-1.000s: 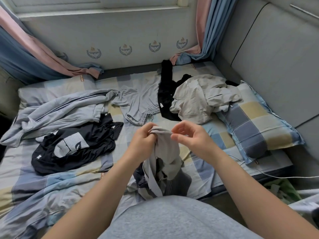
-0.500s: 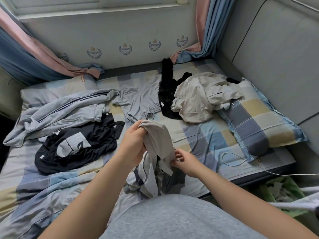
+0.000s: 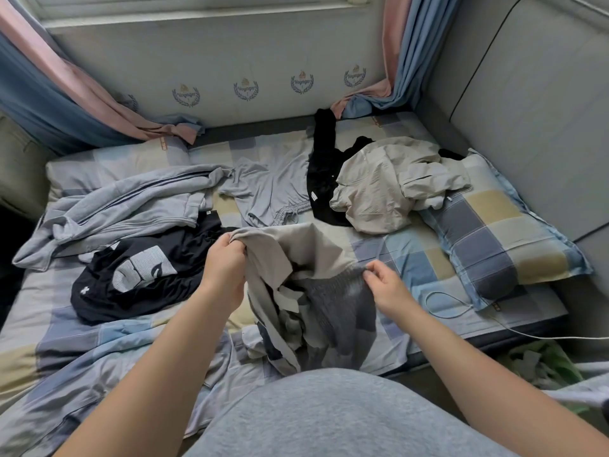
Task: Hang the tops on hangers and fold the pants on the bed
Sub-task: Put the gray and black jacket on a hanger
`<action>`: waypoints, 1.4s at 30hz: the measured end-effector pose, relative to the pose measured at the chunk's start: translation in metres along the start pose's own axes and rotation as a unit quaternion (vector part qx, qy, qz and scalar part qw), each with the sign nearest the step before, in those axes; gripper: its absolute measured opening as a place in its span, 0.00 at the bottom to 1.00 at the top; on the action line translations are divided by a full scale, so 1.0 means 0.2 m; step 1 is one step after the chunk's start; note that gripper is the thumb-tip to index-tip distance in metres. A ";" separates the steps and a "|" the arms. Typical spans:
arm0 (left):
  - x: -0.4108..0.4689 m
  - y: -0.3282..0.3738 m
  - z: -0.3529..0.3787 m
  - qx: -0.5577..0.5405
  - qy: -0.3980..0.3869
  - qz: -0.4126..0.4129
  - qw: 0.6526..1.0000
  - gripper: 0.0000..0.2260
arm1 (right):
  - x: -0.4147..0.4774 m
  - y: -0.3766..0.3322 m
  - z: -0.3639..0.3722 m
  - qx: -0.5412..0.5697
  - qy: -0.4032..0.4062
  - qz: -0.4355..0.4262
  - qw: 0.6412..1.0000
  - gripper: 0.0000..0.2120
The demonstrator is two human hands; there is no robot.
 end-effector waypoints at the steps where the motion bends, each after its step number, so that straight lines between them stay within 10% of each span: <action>1: 0.02 -0.02 -0.01 0.033 0.013 0.000 0.999 0.15 | -0.01 -0.05 -0.04 0.016 0.005 -0.011 1.000 0.10; 5: 0.00 -0.08 0.04 0.227 -0.020 0.035 0.973 0.14 | -0.04 -0.28 -0.12 0.085 -0.010 -0.055 0.995 0.09; 9: -0.11 -0.20 0.22 0.335 -0.257 0.094 0.902 0.39 | -0.08 -0.47 -0.14 0.227 -0.062 -0.064 0.970 0.09; 13: -0.22 -0.32 0.36 0.326 -0.391 0.132 0.851 0.23 | -0.11 -0.56 -0.17 0.270 -0.105 -0.048 0.956 0.09; 19: -0.15 -0.26 0.31 0.372 -0.253 0.201 0.870 0.06 | -0.11 -0.53 -0.33 0.097 -0.127 -0.068 0.985 0.04; 22: -0.13 -0.19 0.30 0.350 -0.224 0.178 0.892 0.07 | -0.07 -0.52 -0.38 -0.091 -0.161 -0.063 0.981 0.19; 26: -0.12 -0.14 0.32 0.224 -0.192 0.088 0.951 0.11 | -0.01 -0.55 -0.37 -0.213 -0.004 -0.133 0.968 0.14; 32: -0.06 -0.01 0.25 -0.046 -0.077 -0.066 0.994 0.13 | -0.12 -0.46 -0.15 -0.097 -0.002 -0.216 0.972 0.09; 39: -0.09 0.09 0.28 -0.138 -0.063 -0.098 0.984 0.17 | -0.19 -0.20 0.18 -0.144 -0.198 -0.100 0.964 0.49; 42: -0.12 0.12 0.30 -0.173 -0.063 -0.129 0.974 0.18 | -0.13 -0.14 0.25 -0.146 -0.154 -0.083 0.974 0.39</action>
Point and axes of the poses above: each hand's wrist, its own x-axis towards the middle knuckle, its own z-axis out of the palm, y = z × x, the point moved 3 cm from there along x, towards the middle knuckle, and after that the axes turned 5 degrees about -x, right-handed, at the moved point
